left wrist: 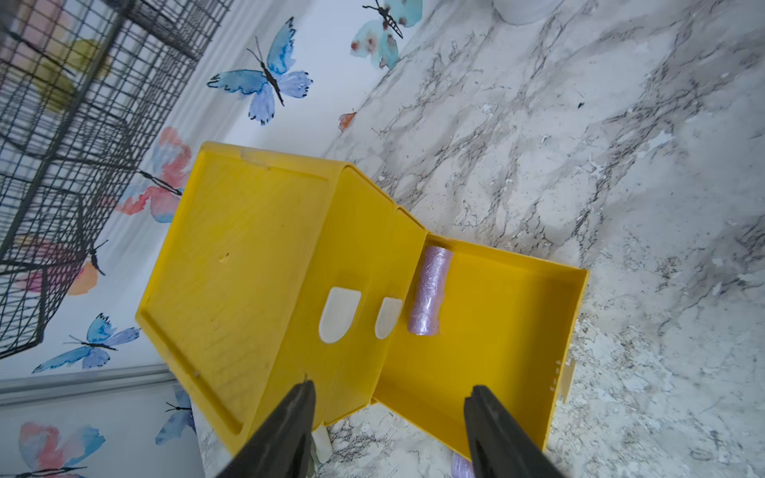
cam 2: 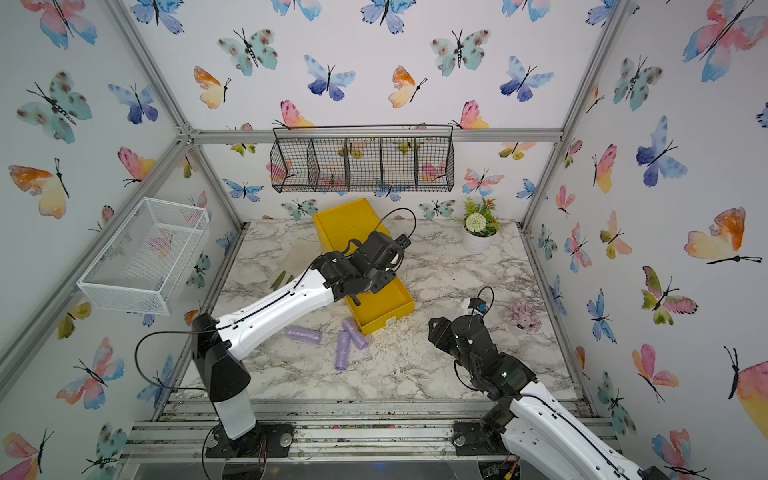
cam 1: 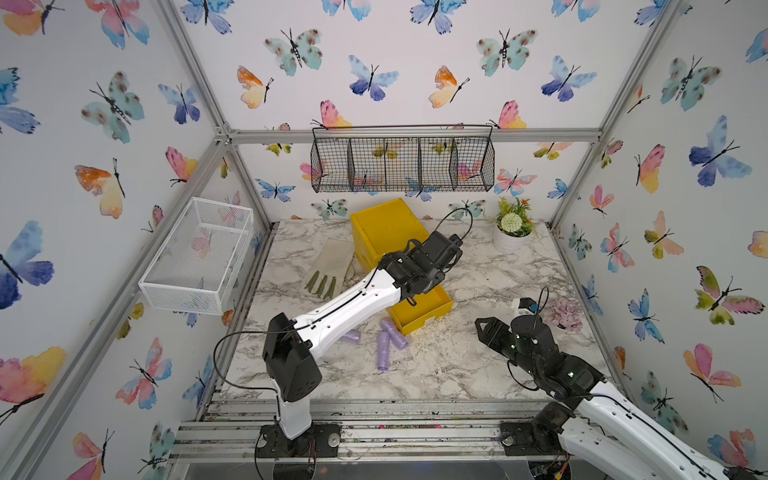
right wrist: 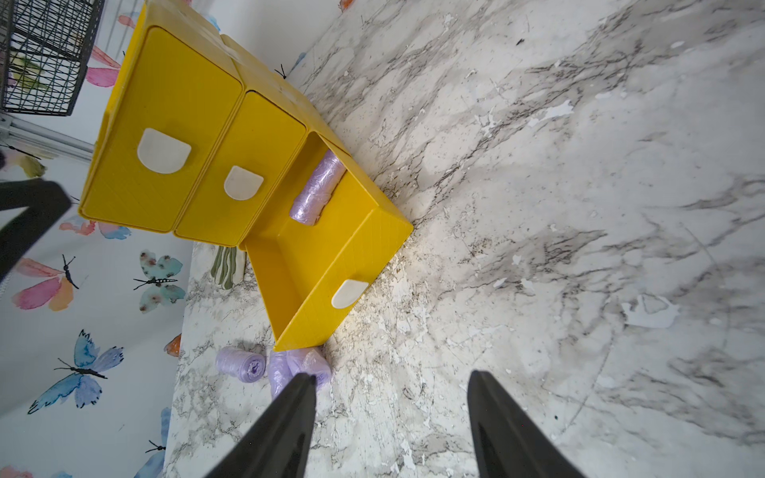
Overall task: Sort the rolls of trash bags by color and place them into the drawer
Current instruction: Place the roll of trash bags in the drawer, then pick up the roll of trash bags from the center of the board.
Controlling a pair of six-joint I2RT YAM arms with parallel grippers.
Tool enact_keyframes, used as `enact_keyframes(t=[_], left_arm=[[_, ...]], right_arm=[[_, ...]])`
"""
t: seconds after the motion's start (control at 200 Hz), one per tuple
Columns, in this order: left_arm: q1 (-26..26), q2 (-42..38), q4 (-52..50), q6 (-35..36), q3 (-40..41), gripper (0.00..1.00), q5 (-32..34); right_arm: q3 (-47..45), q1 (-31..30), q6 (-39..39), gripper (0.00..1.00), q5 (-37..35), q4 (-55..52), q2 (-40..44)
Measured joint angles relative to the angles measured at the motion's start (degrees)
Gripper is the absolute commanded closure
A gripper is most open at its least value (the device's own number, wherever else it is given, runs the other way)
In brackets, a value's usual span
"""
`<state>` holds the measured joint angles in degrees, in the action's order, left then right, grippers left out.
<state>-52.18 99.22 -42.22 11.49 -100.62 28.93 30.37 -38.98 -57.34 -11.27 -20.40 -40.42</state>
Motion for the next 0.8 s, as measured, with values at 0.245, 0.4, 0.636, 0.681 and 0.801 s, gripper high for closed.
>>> enact_keyframes(t=[0.245,0.4,0.636,0.681,0.801], left_arm=[[1.2,-14.4,6.88,-3.74,15.37,0.3,3.72],[3.54,-21.97,10.27,-7.08,23.37,0.29,4.26],[12.48,-34.93,15.23,-12.37,34.29,0.28,1.31],[15.34,-36.76,15.87,-13.7,36.06,0.27,-0.02],[24.0,-39.95,17.03,-17.03,40.44,0.27,-4.33]], right_arm=[[1.25,-0.02,0.59,0.37,1.27,1.7,-2.84],[1.95,-0.02,1.2,0.38,2.4,3.19,-4.42],[2.19,-0.02,1.57,0.39,5.81,6.64,-8.81],[2.19,-0.02,1.53,0.39,6.97,7.69,-10.25],[2.16,-0.13,1.51,0.4,9.86,10.67,-14.03]])
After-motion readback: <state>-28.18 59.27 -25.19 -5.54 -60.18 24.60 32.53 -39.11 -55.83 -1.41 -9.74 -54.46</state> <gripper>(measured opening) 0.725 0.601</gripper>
